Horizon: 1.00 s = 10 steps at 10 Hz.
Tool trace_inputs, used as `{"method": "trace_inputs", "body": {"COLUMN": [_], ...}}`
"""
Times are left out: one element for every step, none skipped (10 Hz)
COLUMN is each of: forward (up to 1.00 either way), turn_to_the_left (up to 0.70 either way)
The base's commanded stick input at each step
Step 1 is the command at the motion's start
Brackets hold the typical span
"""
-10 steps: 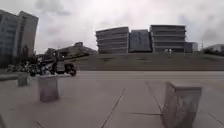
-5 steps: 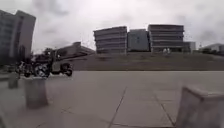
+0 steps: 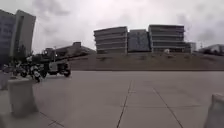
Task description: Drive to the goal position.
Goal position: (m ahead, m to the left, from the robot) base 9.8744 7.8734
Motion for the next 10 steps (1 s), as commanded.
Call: {"method": "trace_inputs", "body": {"forward": [0.7,0.7,0.7,0.7,0.7,0.7,0.7,0.7,0.7,0.7], "turn_to_the_left": [0.0,0.0,0.0,0.0,0.0,0.0,0.0,0.0,0.0,0.0]}}
